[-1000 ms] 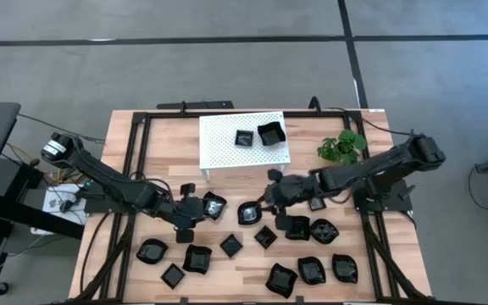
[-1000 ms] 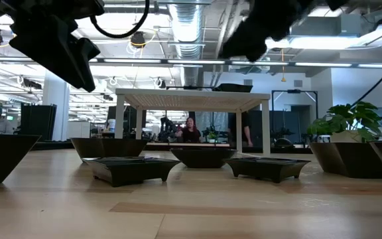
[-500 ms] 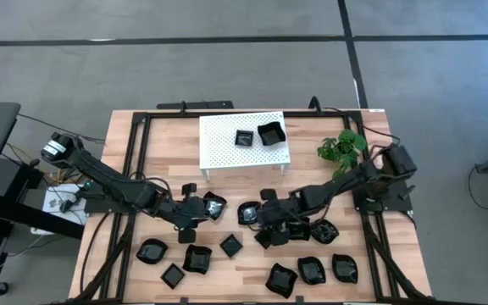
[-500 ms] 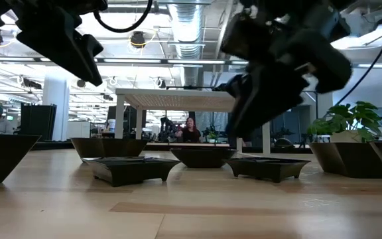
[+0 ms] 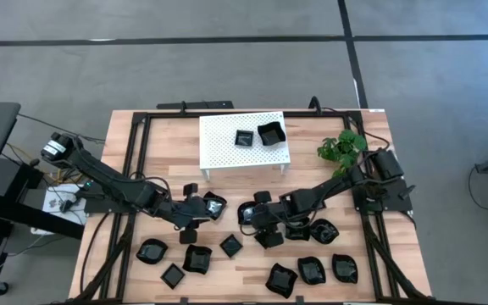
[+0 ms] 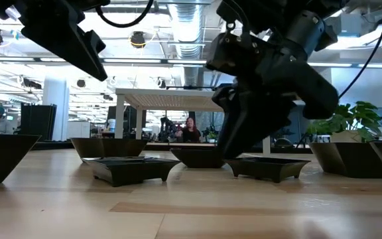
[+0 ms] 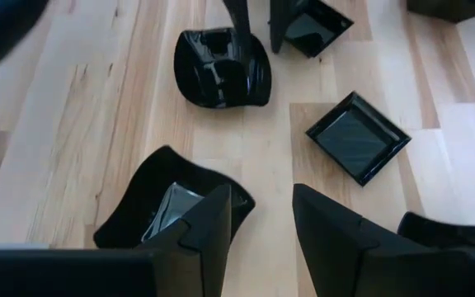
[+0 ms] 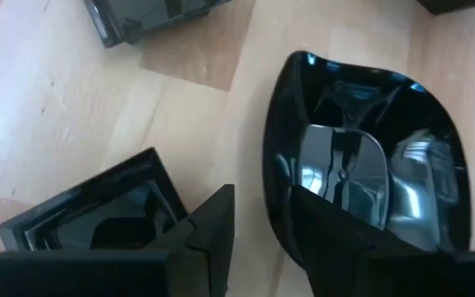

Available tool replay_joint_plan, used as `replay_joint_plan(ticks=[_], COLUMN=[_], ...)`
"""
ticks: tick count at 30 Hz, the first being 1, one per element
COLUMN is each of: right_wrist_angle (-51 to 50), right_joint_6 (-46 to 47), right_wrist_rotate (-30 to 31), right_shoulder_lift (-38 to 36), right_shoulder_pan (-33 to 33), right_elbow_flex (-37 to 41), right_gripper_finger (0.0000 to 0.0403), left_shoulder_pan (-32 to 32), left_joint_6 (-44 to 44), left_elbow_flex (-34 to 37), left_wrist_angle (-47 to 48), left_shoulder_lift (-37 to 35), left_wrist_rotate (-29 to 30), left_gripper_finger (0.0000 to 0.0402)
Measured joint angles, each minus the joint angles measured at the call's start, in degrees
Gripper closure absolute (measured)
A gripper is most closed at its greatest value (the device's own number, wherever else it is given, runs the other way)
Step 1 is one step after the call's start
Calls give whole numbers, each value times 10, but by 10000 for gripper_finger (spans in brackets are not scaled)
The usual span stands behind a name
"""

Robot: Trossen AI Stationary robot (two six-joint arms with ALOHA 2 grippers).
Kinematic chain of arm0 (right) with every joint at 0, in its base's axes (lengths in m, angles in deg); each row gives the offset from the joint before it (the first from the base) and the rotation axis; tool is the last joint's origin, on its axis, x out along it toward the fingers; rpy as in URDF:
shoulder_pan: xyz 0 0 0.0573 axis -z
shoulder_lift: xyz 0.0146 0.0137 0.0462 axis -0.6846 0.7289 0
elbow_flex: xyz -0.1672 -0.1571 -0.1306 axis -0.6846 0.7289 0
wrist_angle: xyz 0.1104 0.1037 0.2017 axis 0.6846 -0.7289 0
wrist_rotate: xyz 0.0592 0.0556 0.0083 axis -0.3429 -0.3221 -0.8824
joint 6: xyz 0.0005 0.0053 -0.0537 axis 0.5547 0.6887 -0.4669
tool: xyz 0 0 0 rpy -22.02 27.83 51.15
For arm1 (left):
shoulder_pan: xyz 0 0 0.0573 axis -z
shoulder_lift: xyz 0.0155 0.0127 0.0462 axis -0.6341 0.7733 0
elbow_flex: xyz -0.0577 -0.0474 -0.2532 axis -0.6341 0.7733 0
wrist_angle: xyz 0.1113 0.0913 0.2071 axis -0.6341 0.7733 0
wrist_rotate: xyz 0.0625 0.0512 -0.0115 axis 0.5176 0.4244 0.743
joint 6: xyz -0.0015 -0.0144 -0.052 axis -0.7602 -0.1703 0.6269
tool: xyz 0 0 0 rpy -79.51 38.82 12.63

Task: Pick & Place Mini shaped plates
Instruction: Put the leaf-shaped plate on the shelf

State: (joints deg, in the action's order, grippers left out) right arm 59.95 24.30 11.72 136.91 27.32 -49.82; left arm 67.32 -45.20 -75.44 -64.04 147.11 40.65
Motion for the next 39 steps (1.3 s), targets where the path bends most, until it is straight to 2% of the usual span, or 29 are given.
replay_joint_plan(ticks=[9,14,18,23,27,31,39], right_wrist_angle=[2,-3,-7,-43,-45,-37,-10], right_joint_6=[-2,23,29,39,39,38,9], right_wrist_rotate=[0,6,31,58,60,100,105], right_shoulder_lift=[-4,-7,-7,-8,-8,-8,-8], right_shoulder_pan=[7,7,8,8,8,8,9], right_elbow_flex=[-1,-31,-79,-127,-133,-133,-133], right_gripper_finger=[396,390,400,401,400,401,402], left_shoulder_pan=[0,0,-1,-21,-38,-55,-59], left_joint_6=[0,-3,-57,-74,-80,-80,-149], left_elbow_flex=[0,0,0,0,0,0,0], left_wrist_angle=[-18,-103,-145,-150,-150,-151,-167], left_shoulder_lift=[0,0,0,0,0,3,75], left_wrist_rotate=[0,0,0,0,-2,-25,-18], left_gripper_finger=[270,266,258,244,240,245,256])
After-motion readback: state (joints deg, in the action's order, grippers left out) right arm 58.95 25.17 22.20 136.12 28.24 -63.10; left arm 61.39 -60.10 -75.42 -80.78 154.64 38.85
